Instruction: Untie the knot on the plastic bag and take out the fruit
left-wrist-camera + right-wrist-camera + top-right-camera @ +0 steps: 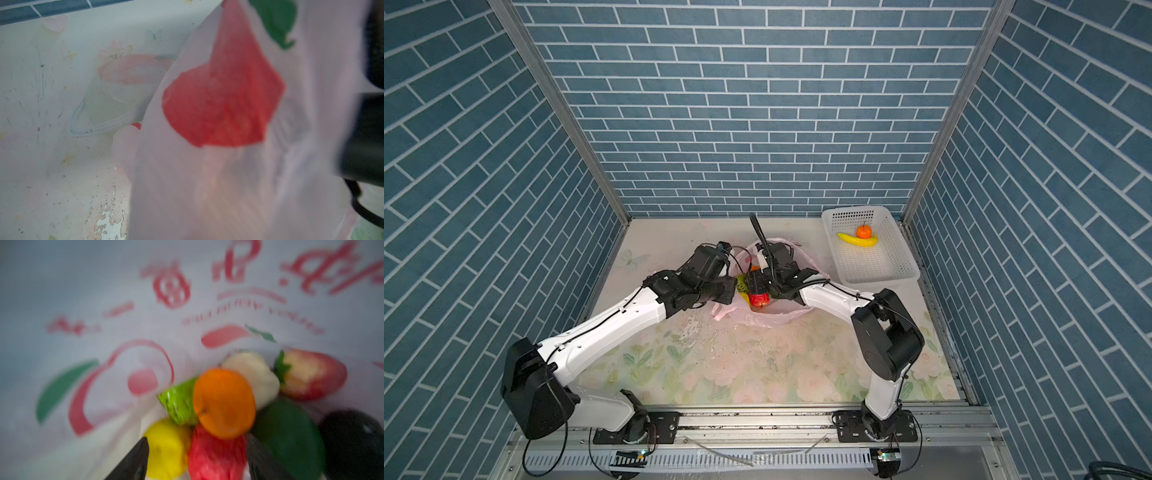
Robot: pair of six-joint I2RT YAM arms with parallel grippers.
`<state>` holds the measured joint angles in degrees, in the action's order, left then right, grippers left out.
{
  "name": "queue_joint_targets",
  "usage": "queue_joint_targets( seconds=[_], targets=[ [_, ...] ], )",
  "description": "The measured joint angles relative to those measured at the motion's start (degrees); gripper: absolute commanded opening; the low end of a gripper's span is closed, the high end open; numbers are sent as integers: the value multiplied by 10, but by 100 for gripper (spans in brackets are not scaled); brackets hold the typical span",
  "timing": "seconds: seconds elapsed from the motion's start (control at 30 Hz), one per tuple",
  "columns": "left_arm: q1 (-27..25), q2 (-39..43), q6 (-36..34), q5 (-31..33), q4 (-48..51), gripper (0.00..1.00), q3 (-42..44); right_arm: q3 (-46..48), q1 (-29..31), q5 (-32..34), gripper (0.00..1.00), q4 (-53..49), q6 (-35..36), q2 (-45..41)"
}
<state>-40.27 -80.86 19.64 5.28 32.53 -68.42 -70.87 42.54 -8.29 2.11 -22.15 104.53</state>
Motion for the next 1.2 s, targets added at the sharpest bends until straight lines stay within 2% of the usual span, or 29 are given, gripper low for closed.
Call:
queue_joint_targets(
  seconds=[0.07,0.2,0.43,0.77,0.97,1.1,1.2],
  targets=[
    [0,0,-2,0,-2,0,2,-18,-3,-10,73,33,-17,32],
    [-1,8,-1,6,-2,0,17,-42,-5,-61,72,34,-27,63],
    [-1,12,0,26,-2,0,24,24,-5,-174,72,-3,-14,-11],
    [-1,12,3,41,-8,0,24,59,23,-318,73,-133,92,-33],
    [-1,12,9,34,-7,0,24,67,48,-331,73,-196,158,-29],
    [-7,23,15,22,-6,0,45,92,53,-321,73,-185,156,-24],
    [-23,46,18,24,-3,0,76,127,48,-299,73,-163,127,-33]
  ],
)
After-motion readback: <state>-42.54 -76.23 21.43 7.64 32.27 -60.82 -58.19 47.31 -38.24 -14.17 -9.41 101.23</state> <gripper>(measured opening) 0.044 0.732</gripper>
